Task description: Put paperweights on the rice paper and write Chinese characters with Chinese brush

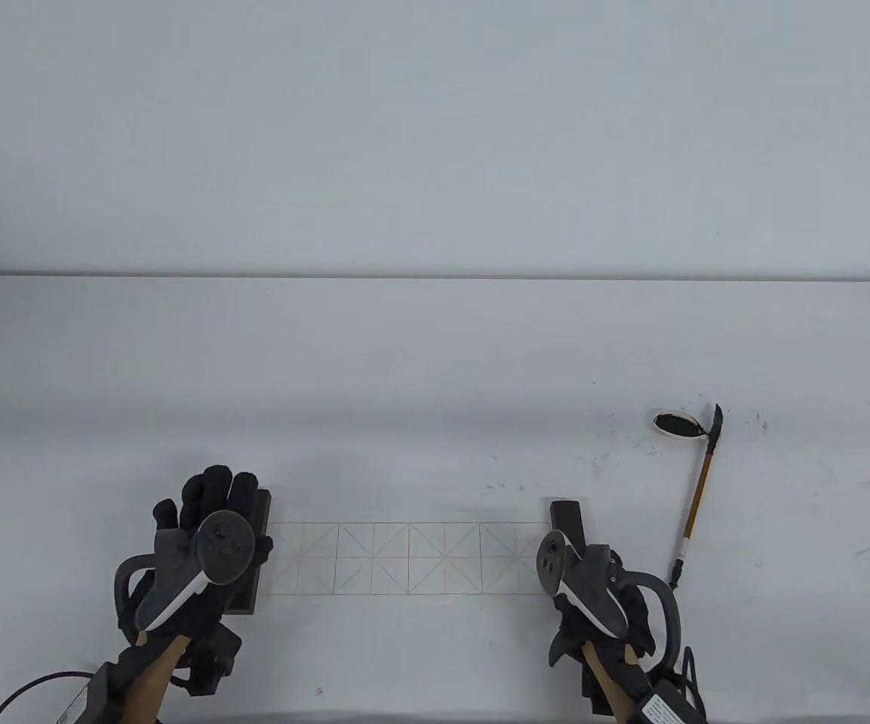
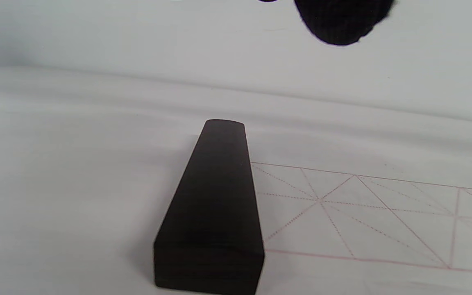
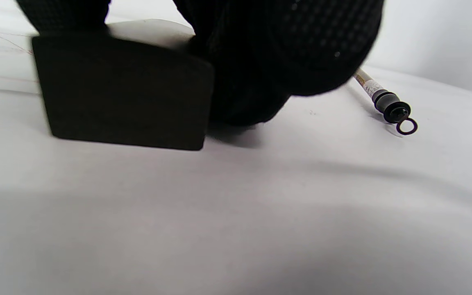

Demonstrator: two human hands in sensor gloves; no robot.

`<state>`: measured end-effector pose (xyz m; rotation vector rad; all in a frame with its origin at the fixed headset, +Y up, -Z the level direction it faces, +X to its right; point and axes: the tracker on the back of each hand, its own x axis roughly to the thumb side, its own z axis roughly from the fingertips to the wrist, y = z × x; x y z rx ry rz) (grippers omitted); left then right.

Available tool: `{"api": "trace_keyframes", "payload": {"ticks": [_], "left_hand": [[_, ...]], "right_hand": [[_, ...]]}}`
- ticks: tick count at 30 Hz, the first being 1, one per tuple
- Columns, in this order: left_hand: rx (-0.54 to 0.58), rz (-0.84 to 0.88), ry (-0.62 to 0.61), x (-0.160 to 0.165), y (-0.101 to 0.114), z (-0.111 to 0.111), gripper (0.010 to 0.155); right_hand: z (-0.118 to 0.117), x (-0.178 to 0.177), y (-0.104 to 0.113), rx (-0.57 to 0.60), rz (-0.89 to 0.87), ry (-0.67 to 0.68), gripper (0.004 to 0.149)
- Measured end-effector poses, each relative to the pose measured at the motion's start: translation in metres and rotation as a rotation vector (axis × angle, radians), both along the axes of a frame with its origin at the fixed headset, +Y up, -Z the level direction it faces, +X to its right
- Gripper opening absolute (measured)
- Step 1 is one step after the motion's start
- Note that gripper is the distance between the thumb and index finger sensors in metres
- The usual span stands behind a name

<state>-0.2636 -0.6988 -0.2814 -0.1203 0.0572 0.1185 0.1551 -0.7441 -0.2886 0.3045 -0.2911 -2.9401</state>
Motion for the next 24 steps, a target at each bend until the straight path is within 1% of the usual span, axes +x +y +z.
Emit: {"api": "trace_keyframes", "payload": {"ticks": [6, 10, 14, 19, 22, 24], "left_hand": [[-0.002, 0.0, 0.001, 0.0, 0.0, 0.0, 0.083], [0.001, 0.0, 0.0, 0.0, 0.0, 0.0, 0.083], [-0.004, 0.0, 0.007, -0.001, -0.001, 0.0, 0.083], [0.012, 0.004, 0.024, -0.004, 0.002, 0.001, 0.083], [0.014, 0.002, 0.032, -0.005, 0.002, 0.001, 0.083], [0.013, 0.006, 0.037, -0.005, 0.002, 0.001, 0.083]], "right_hand": [[-0.001, 0.005, 0.002, -0.022, -0.092, -0.025, 0.077], [-0.001, 0.009, 0.007, 0.002, -0.128, -0.033, 0.075], [-0.001, 0.015, 0.021, 0.07, -0.155, -0.008, 0.069], [0.004, 0.025, 0.041, 0.208, -0.179, 0.074, 0.06], [0.006, 0.042, 0.05, 0.268, -0.096, 0.131, 0.056], [0.007, 0.056, 0.055, 0.305, -0.015, 0.144, 0.055]]}}
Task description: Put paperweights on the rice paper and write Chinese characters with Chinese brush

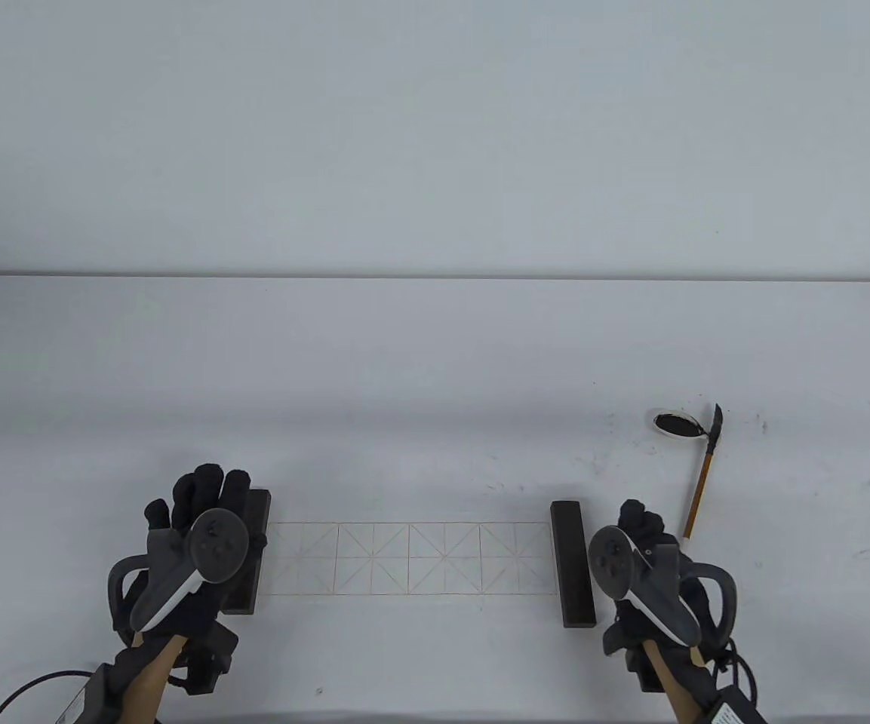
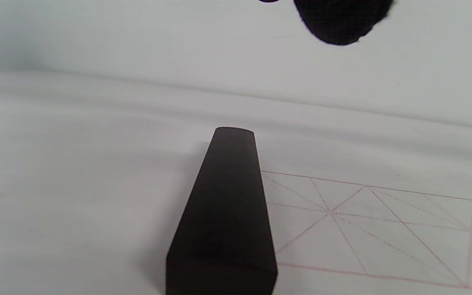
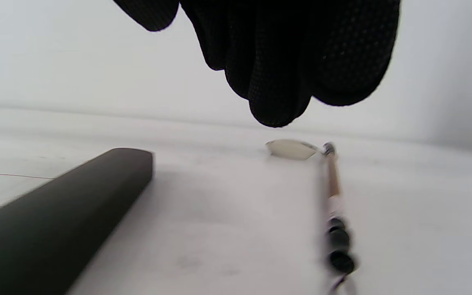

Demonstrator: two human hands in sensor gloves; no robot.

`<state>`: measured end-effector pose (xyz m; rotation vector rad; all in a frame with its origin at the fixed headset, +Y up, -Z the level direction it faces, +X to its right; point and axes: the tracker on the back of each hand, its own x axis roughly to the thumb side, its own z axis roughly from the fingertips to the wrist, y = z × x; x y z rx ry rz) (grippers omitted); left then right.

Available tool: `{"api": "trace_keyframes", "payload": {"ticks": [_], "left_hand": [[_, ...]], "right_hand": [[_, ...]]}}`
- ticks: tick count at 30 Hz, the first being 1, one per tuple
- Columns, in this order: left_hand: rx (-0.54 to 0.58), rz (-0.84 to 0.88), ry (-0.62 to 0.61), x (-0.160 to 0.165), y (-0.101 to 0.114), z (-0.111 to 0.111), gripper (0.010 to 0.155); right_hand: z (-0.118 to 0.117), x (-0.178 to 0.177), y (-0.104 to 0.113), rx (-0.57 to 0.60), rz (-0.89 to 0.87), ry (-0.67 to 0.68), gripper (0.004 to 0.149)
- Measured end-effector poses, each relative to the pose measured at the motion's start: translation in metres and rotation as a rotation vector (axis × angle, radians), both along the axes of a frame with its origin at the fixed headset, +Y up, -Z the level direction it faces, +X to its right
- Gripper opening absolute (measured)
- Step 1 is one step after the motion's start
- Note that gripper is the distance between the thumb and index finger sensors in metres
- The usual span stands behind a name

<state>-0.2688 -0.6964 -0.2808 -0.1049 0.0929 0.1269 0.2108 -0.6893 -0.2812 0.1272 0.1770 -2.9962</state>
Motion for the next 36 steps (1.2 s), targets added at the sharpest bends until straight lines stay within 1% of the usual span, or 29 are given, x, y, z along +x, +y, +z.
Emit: {"api": "trace_keyframes", "payload": {"ticks": [3, 7, 9, 11, 12, 14, 15, 17, 21, 23, 32, 36], "left_hand": [[-0.002, 0.004, 0.009, -0.001, 0.0, 0.0, 0.082], [-0.007, 0.011, 0.023, -0.003, -0.001, -0.001, 0.082], [-0.011, 0.013, 0.03, -0.004, -0.002, -0.002, 0.082], [-0.017, 0.014, 0.037, -0.006, -0.003, -0.003, 0.082], [-0.02, 0.015, 0.042, -0.006, -0.003, -0.003, 0.082], [-0.025, 0.019, 0.05, -0.008, -0.004, -0.004, 0.082], [-0.027, 0.021, 0.053, -0.009, -0.004, -0.004, 0.082], [-0.031, 0.026, 0.059, -0.01, -0.005, -0.005, 0.082], [-0.035, 0.03, 0.063, -0.011, -0.005, -0.005, 0.082], [-0.035, 0.031, 0.064, -0.011, -0.005, -0.005, 0.082], [-0.042, 0.031, 0.062, -0.011, -0.005, -0.005, 0.082], [-0.049, 0.032, 0.063, -0.011, -0.006, -0.006, 0.082]], "right_hand": [[0.0, 0.027, 0.006, 0.054, 0.111, 0.004, 0.054], [-0.008, 0.054, 0.004, 0.068, 0.205, -0.013, 0.055], [-0.015, 0.064, -0.001, 0.06, 0.278, 0.0, 0.057], [-0.024, 0.069, -0.009, 0.037, 0.418, 0.08, 0.06], [-0.029, 0.071, -0.014, 0.047, 0.536, 0.097, 0.061], [-0.039, 0.072, -0.024, -0.02, 0.665, 0.135, 0.065], [-0.043, 0.073, -0.03, -0.048, 0.696, 0.134, 0.066], [-0.052, 0.074, -0.041, -0.113, 0.705, 0.131, 0.069], [-0.065, 0.075, -0.058, -0.184, 0.76, 0.124, 0.071], [-0.068, 0.075, -0.064, -0.206, 0.781, 0.123, 0.071], [-0.081, 0.077, -0.071, -0.236, 0.797, 0.09, 0.068], [-0.075, 0.075, -0.069, -0.241, 0.797, 0.094, 0.065]]}}
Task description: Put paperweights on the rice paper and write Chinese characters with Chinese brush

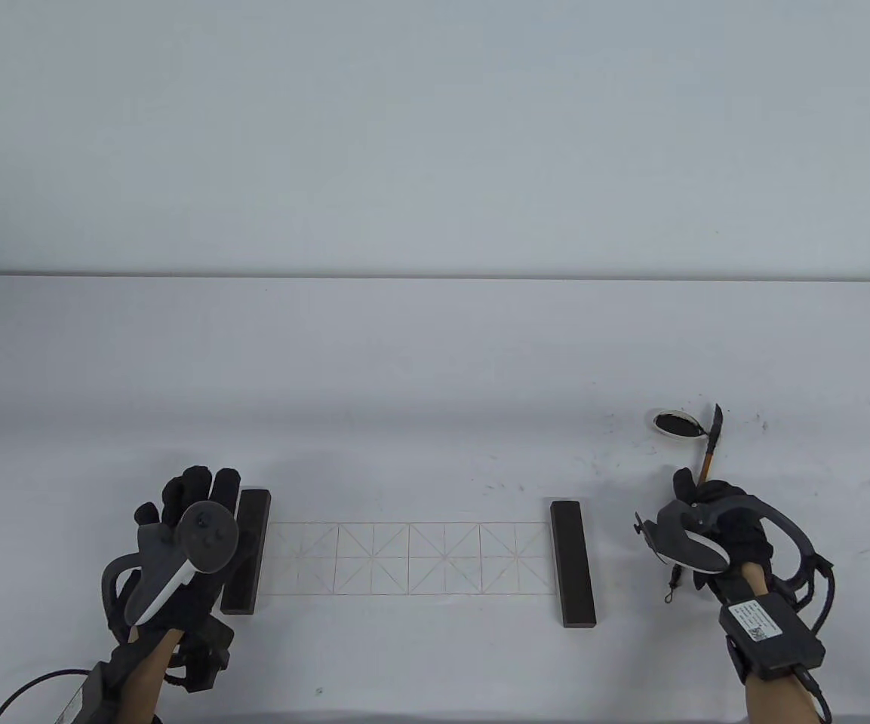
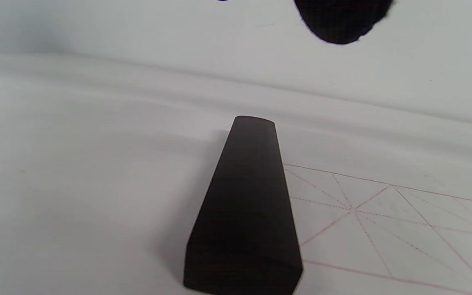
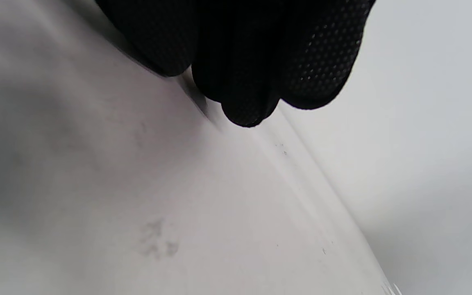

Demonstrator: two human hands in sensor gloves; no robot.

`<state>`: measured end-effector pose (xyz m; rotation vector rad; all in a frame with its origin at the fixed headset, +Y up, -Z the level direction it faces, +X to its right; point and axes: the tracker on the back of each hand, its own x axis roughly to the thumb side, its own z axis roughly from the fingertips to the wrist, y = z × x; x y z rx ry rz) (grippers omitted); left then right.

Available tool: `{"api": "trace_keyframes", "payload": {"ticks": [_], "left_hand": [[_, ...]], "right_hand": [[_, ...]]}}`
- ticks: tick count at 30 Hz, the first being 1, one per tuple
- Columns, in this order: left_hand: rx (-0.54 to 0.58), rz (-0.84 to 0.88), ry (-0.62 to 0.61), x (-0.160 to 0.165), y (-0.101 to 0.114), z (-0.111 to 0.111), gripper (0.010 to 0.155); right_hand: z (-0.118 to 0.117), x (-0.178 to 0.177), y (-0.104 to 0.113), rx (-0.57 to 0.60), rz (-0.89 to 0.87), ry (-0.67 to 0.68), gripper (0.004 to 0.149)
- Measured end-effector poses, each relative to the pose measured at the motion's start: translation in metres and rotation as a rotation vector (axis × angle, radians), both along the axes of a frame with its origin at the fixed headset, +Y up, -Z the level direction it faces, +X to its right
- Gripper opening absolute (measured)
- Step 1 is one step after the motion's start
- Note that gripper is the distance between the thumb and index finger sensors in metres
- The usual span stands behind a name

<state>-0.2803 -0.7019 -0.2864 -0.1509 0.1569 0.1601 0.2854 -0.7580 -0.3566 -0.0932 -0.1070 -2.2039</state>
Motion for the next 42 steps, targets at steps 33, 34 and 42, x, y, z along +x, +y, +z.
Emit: {"api": "trace_keyframes", "payload": {"ticks": [33, 34, 42], "left_hand": [[-0.03, 0.007, 0.006, -0.001, -0.002, -0.002, 0.082], [-0.028, 0.007, 0.007, -0.001, -0.001, -0.001, 0.082], [-0.013, 0.008, 0.006, -0.002, 0.0, -0.001, 0.082]], "right_hand": [[0.004, -0.001, 0.004, 0.172, -0.046, 0.187, 0.045], [0.005, -0.002, 0.005, 0.191, -0.053, 0.188, 0.045], [0.015, -0.007, 0.048, 0.358, -0.135, 0.154, 0.046]]}}
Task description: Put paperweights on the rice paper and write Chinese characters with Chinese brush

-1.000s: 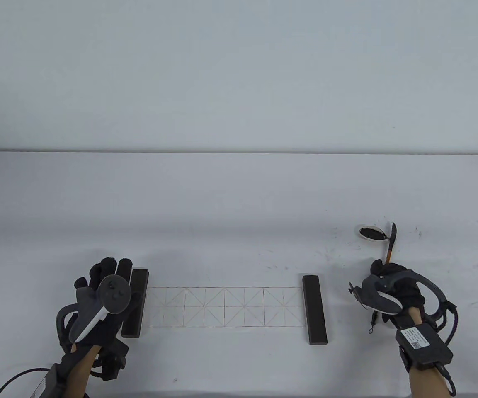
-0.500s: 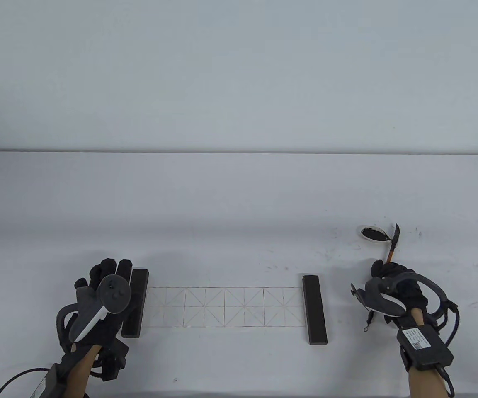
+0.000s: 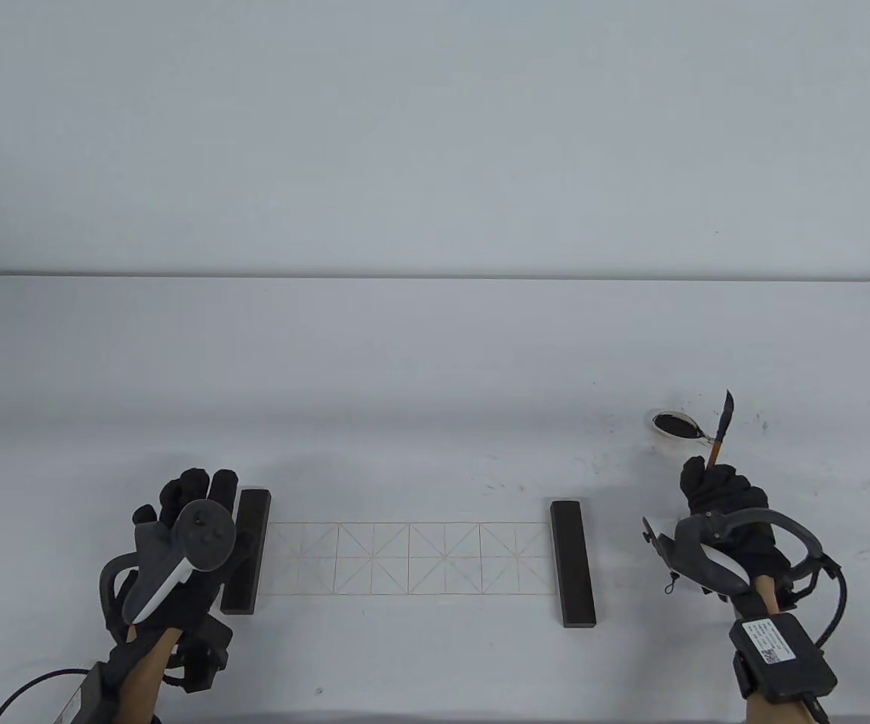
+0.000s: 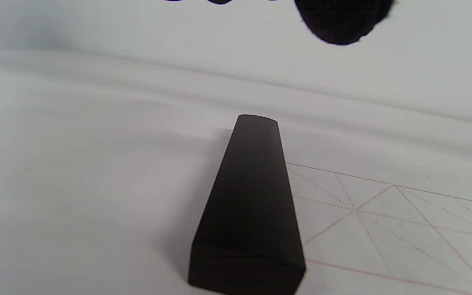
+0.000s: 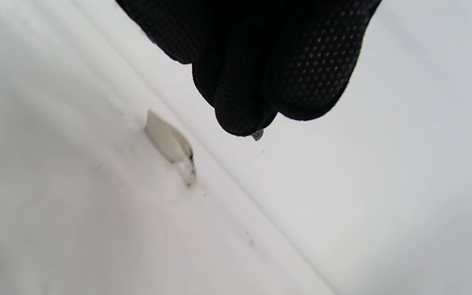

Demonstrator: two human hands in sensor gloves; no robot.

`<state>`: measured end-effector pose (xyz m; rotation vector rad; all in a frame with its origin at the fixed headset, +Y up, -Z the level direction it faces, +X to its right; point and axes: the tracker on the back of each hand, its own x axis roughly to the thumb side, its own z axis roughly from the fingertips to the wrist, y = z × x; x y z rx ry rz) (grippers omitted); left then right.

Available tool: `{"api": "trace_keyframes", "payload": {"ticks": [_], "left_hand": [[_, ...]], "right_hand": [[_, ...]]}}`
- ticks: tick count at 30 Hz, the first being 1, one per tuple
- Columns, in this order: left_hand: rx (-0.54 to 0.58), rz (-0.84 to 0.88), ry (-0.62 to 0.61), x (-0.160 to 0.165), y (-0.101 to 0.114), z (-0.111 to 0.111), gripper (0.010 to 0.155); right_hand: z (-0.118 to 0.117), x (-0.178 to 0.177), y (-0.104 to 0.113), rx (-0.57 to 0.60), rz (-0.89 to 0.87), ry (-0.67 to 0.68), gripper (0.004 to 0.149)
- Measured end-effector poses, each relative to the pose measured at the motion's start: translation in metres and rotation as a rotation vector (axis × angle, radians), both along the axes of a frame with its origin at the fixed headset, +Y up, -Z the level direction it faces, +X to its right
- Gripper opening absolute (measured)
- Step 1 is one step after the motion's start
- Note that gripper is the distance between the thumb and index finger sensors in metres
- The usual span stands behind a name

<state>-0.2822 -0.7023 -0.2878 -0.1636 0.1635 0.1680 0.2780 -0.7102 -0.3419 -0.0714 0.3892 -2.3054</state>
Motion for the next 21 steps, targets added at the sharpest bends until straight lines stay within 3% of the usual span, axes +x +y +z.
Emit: {"api": "trace_keyframes", "payload": {"ticks": [11, 15, 21], "left_hand": [[0.019, 0.003, -0.008, -0.001, 0.0, 0.001, 0.082], [0.023, 0.006, -0.008, -0.001, 0.0, 0.001, 0.082], [0.01, 0.004, -0.017, -0.001, -0.002, 0.0, 0.082]], "right_hand": [[0.018, -0.007, 0.092, 0.217, -0.516, -0.016, 0.047], [0.019, -0.007, 0.113, 0.232, -0.746, -0.012, 0.047], [0.01, 0.007, 0.126, 0.22, -1.033, -0.025, 0.048]]}}
